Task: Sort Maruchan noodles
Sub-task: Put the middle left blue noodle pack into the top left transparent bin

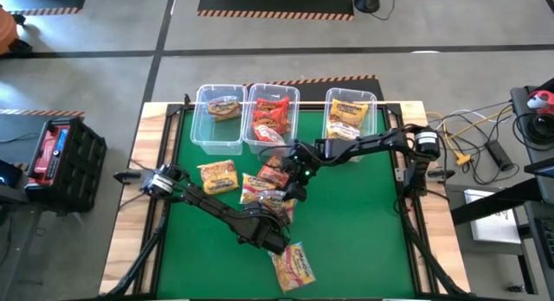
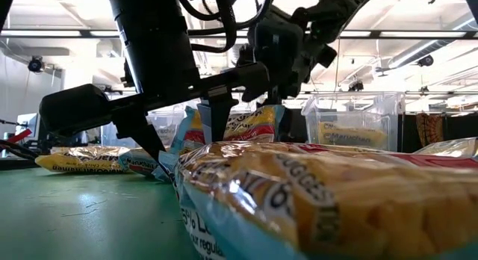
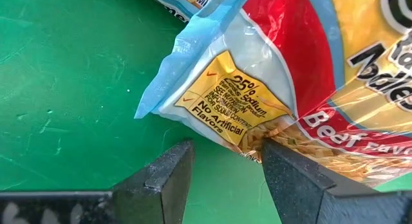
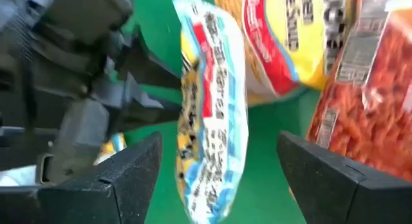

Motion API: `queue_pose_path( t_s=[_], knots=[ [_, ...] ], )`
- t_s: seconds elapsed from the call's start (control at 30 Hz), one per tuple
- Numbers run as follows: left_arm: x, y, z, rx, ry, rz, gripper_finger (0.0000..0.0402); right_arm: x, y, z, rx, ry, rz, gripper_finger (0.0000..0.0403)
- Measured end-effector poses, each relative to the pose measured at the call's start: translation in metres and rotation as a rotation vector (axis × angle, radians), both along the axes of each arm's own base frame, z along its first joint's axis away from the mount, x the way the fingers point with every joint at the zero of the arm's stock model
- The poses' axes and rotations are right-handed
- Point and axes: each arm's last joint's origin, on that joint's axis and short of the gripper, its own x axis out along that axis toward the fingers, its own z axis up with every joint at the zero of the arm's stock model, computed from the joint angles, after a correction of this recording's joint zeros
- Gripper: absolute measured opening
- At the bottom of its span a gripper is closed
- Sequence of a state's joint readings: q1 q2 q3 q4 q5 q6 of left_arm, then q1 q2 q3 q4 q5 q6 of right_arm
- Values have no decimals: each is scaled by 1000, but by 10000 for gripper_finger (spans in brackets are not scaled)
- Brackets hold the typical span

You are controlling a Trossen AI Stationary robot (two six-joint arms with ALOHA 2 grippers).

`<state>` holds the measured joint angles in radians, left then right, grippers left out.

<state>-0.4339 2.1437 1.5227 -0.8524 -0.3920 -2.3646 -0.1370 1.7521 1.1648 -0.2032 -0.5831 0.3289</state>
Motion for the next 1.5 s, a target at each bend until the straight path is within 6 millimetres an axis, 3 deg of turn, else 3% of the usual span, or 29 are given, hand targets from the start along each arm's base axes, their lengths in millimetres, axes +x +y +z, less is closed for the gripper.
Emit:
queue_pose_path(
  t_s=[0.53, 1.27, 1.5],
  knots=[
    [0, 0, 0, -1, 2, -1, 170, 5, 20, -23, 50, 56, 84, 286],
    [3, -1, 3, 55, -3, -91, 170, 8, 19, -22, 14, 14, 75, 123],
    [3, -1, 8, 52, -33, -65, 170, 8, 18, -22, 20, 19, 69, 96]
  ],
)
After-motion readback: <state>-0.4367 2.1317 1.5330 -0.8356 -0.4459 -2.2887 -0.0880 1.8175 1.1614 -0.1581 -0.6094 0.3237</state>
